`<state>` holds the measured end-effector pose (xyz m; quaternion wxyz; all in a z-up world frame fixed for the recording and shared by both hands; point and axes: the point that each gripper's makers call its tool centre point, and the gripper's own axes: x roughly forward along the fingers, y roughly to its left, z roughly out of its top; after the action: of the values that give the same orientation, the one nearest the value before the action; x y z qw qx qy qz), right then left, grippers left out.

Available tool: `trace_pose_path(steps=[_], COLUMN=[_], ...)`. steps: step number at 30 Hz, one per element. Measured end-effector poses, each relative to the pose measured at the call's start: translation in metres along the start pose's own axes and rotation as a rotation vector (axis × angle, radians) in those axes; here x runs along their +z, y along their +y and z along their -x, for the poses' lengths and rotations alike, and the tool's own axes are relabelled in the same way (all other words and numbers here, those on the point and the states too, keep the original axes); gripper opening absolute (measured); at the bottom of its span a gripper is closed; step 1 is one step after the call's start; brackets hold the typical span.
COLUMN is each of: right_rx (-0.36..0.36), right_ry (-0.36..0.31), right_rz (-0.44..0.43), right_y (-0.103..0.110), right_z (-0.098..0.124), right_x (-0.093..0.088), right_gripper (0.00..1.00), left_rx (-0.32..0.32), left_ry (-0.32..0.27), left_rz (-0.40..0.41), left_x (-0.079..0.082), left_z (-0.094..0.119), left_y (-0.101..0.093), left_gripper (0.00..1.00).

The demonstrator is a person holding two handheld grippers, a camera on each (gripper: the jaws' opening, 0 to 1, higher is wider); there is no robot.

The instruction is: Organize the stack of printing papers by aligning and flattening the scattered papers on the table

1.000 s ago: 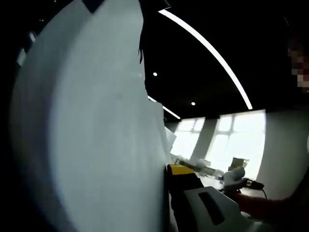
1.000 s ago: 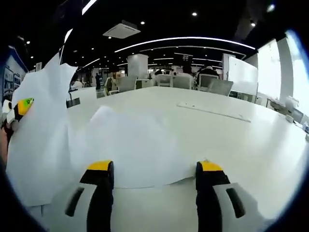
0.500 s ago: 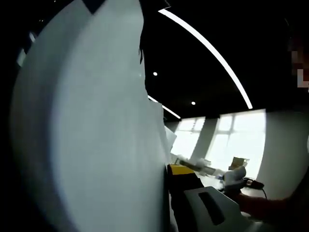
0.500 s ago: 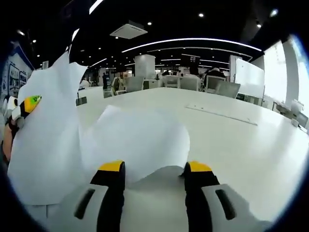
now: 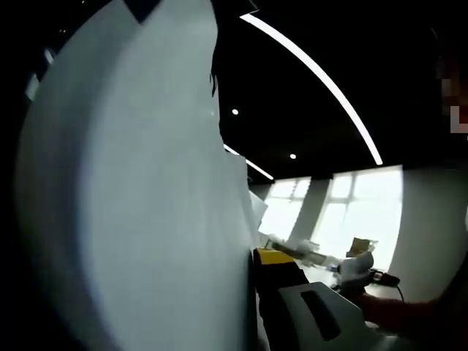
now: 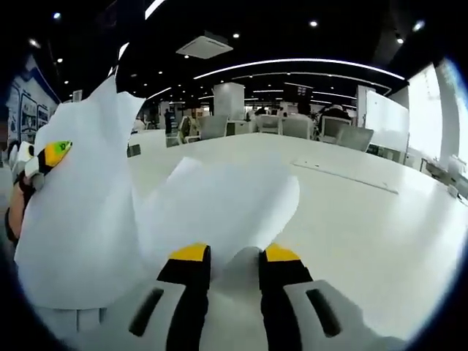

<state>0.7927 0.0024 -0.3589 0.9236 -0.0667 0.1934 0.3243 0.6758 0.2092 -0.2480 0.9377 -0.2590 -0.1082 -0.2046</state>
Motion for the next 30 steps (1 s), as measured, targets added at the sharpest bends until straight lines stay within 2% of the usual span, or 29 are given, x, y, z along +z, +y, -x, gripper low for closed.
trace_pose_path(steps=[2,10,17,30], right_rx=[0.011,0.022,0.029,0.017], right_ry=[-0.002,-0.006,-0.007,-0.006], right_rz=[0.007,0.014,0.038,0.077], right_y=[0.003,0.013,0.017,0.015], right_z=[0.001,0.006,0.008,0.013], right_x=[0.0,0.002,0.003,0.004], right_gripper=[0.15,0.12,0.02,0.0], left_rx=[0.0,-0.001,0.0,0.0], left_ry=[0.0,0.0,-0.001,-0.002], left_rz=[0.0,0.0,0.001,0.001], left_x=[0.0,0.0,0.0,0.0], left_z=[0.0,-0.001,-0.001,0.0], left_y=[0.0,-0.001,0.0,0.0], left_gripper=[0.08,0.08,0.08,0.08])
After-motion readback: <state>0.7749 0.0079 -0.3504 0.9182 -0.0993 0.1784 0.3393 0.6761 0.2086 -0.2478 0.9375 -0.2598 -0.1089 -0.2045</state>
